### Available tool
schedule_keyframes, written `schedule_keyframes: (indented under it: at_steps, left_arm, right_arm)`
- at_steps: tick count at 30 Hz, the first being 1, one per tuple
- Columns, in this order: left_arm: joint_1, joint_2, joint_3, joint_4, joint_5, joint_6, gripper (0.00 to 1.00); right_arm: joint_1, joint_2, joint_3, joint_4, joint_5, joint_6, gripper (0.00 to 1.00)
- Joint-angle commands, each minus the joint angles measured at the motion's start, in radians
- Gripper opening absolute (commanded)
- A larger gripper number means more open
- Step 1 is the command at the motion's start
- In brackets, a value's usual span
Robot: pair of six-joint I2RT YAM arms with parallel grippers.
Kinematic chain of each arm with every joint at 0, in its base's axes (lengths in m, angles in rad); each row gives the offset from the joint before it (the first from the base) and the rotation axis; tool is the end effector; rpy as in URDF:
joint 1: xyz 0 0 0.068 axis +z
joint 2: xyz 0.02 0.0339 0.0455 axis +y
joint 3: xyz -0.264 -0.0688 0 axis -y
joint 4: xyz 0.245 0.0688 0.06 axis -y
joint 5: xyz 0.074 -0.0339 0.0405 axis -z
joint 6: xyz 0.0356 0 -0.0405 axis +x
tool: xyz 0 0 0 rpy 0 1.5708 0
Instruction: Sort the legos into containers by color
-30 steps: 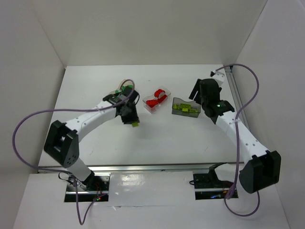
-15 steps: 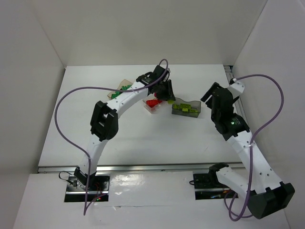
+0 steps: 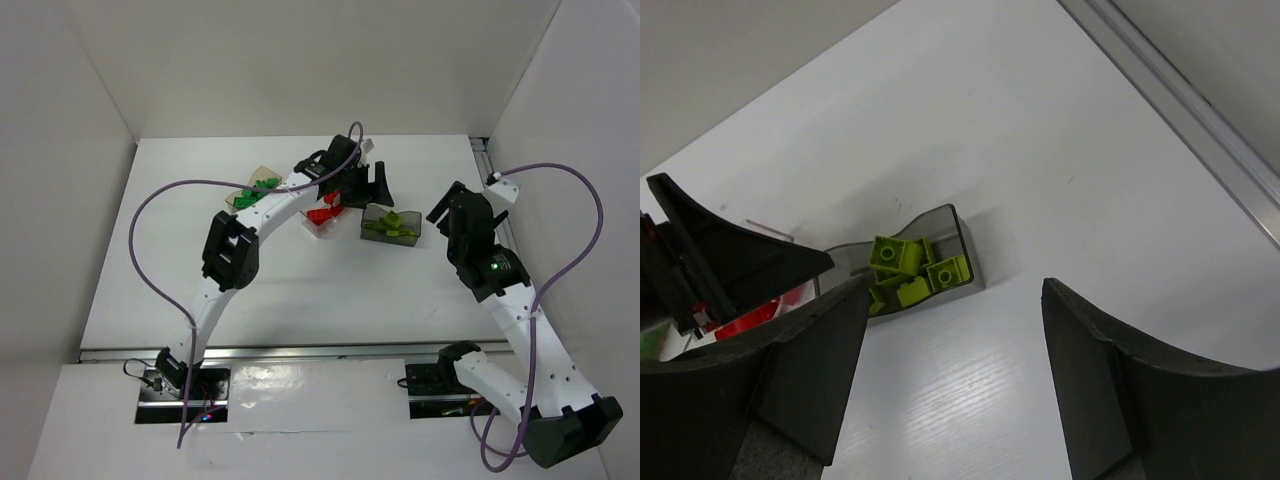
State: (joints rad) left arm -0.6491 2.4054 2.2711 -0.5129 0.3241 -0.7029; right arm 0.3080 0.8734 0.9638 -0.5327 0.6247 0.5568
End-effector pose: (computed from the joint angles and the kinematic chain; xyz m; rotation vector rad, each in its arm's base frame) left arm 0.4332 -0.3430 0.2525 0.1308 2.4067 -1.0544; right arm 0.1798 0.0353 0.3537 0.6167 1.8243 -0.0528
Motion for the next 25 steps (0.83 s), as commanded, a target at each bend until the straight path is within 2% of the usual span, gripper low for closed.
schedule_keyframes:
  at_steps: [1, 2, 3, 4, 5, 8, 9, 16, 18, 22, 25]
  left_arm:
    - [0.002, -0.032, 0.007, 0.05, 0.059, 0.02, 0.96]
    - [0.002, -0.073, -0.004, 0.05, 0.07, 0.032, 0.96]
    - [0.002, -0.101, -0.018, 0.05, 0.07, 0.042, 0.96]
    - [0.002, -0.132, -0.054, 0.05, 0.07, 0.057, 0.95]
    - [0.002, -0.199, -0.073, 0.05, 0.07, 0.066, 0.95]
    - [0.012, -0.311, -0.156, 0.011, -0.006, 0.108, 0.95]
    - [0.012, -0.392, -0.18, -0.004, -0.066, 0.118, 0.95]
    - [0.126, -0.733, -0.425, -0.18, -0.374, 0.201, 0.95]
    - [0.179, -0.802, -0.468, -0.226, -0.404, 0.21, 0.95]
    - [0.25, -0.985, -0.602, -0.237, -0.506, 0.22, 0.95]
    - [0.287, -1.118, -0.723, -0.187, -0.549, 0.243, 0.95]
  right_arm:
    - [0.006, -0.011, 0.027, -0.026, 0.032, 0.009, 0.77]
    - [0.006, -0.002, 0.027, -0.026, 0.032, 0.009, 0.77]
    - [0.006, 0.007, 0.027, -0.026, 0.032, 0.009, 0.81]
    - [0.006, 0.016, 0.027, -0.026, 0.032, 0.009, 0.93]
    - [0.006, 0.028, 0.045, -0.026, 0.043, 0.023, 1.0]
    - [0.006, 0.111, 0.097, -0.091, 0.07, 0.052, 1.0]
    - [-0.003, 0.16, 0.113, -0.108, 0.07, 0.066, 1.0]
    - [-0.003, 0.297, 0.164, -0.193, 0.102, 0.144, 1.0]
    - [-0.003, 0.321, 0.155, -0.193, 0.102, 0.144, 1.0]
    - [-0.003, 0.343, 0.144, -0.179, 0.093, 0.144, 1.0]
    - [-0.003, 0.364, 0.131, -0.179, 0.082, 0.134, 1.0]
